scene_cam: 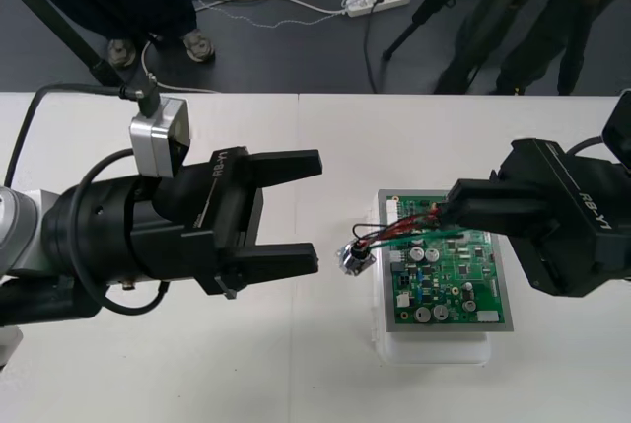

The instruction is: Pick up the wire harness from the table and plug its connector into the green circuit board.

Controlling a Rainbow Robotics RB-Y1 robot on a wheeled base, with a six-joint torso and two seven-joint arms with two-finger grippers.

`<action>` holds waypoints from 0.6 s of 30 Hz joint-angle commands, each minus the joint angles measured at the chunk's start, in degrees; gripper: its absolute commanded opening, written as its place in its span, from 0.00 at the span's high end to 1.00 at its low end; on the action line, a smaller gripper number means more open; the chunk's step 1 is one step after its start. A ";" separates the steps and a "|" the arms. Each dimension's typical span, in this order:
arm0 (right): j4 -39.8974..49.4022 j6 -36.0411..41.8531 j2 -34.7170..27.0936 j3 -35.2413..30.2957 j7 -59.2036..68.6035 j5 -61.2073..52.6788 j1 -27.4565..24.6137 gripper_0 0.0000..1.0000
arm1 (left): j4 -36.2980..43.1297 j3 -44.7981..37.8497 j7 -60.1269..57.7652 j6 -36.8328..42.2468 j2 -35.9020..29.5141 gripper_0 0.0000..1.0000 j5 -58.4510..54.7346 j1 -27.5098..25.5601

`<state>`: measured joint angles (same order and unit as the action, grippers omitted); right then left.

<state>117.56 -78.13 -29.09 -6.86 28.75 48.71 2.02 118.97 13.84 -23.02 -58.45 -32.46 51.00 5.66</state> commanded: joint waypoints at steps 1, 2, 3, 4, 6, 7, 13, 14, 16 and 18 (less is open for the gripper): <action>3.11 3.07 2.11 -2.37 -1.06 2.88 -0.88 1.00 | 2.40 5.23 4.12 7.83 -1.73 0.00 -3.01 1.28; 3.11 3.33 2.11 -2.46 -1.06 3.23 -0.88 1.00 | 2.31 5.84 4.73 8.35 -1.73 0.00 -3.54 1.37; 3.29 3.86 2.20 -2.81 -1.06 3.41 -1.14 1.00 | 2.40 6.99 5.96 9.23 -1.64 0.00 -4.68 1.54; 3.37 4.12 2.11 -2.99 -1.06 3.41 -1.32 1.00 | 2.31 8.13 7.20 10.11 -1.64 0.00 -5.73 1.63; 3.55 4.65 2.11 -2.99 -1.06 3.41 -1.67 1.00 | 2.40 9.36 8.69 10.90 -1.73 0.00 -7.05 1.81; 3.64 5.00 2.20 -2.99 -1.06 3.41 -1.85 1.00 | 2.31 10.15 9.48 11.26 -1.73 0.00 -7.58 1.89; 4.60 5.79 2.02 -3.69 -1.50 3.41 -3.43 1.00 | 2.31 11.91 10.36 13.19 -1.47 0.00 -8.54 2.69; 4.78 5.79 1.93 -3.87 -1.50 3.41 -3.60 1.00 | 2.31 11.91 10.45 13.28 -1.38 0.00 -8.37 2.77; 5.31 5.79 1.40 -4.22 -1.41 3.05 -4.22 1.00 | 2.31 11.91 10.89 13.80 -1.20 0.00 -8.02 3.30; 5.31 5.79 1.14 -4.31 -1.59 2.88 -4.22 1.00 | 2.31 11.91 11.24 13.98 -1.12 0.00 -7.49 3.83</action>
<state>120.44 -72.92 -27.68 -9.20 28.75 51.94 -0.80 119.02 24.96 -13.48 -47.59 -32.49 43.27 6.83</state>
